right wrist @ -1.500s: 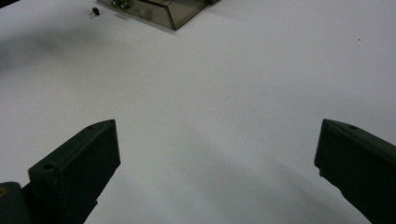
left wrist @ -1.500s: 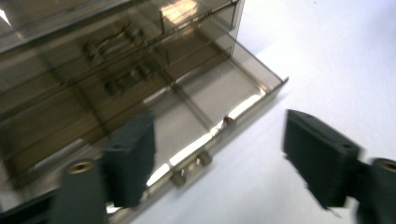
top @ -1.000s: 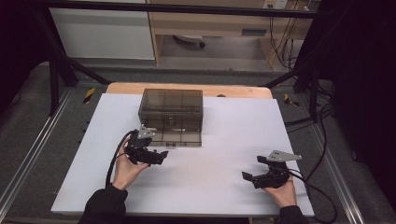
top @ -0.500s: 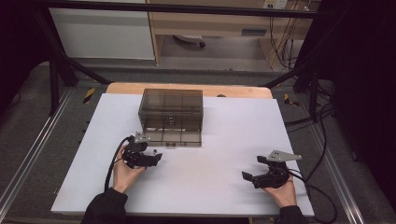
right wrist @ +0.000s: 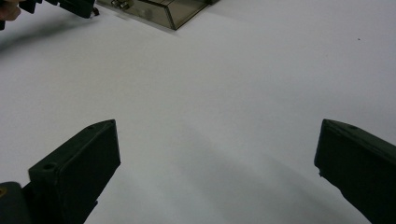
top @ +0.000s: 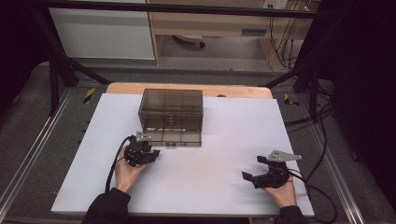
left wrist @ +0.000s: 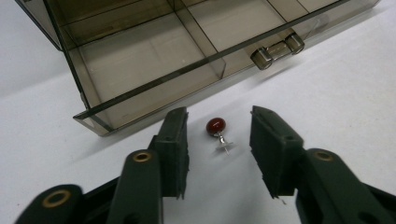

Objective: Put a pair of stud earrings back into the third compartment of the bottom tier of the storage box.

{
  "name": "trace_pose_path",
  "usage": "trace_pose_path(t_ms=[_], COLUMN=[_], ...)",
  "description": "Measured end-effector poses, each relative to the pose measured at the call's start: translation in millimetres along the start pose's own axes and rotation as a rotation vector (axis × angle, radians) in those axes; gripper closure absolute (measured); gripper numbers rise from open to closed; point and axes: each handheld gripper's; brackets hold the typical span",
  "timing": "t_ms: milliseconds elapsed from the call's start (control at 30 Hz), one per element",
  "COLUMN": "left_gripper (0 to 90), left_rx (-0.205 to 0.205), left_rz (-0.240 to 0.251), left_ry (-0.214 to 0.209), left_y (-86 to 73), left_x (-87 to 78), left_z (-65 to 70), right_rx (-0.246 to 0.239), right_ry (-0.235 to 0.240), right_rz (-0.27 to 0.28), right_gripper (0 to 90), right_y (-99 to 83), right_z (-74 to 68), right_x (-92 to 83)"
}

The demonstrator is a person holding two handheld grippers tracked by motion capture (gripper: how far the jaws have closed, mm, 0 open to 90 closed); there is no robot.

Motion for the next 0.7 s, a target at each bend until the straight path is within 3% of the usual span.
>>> trace_pose_path(t_ms=[467,700], left_gripper=[77.0,78.6], left_rx=[0.015,0.007], left_rz=[-0.001,0.000], left_ry=[0.019,0.023], left_y=[0.7,0.6], left_x=[4.2,4.3], left_z=[1.9,1.7], right_rx=[0.000,0.002], right_ry=[0.000,0.000], right_rz=[-0.001,0.000], right_gripper=[0.8,0.8], right_y=[0.1,0.1], right_z=[0.2,0.2], right_x=[-0.1,-0.2])
Point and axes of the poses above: each handheld gripper's, and its own axes: x roughly forward along the jaws, y roughly out of its top, z roughly to its right, and after that the axes turned 9 degrees about x, right-handed
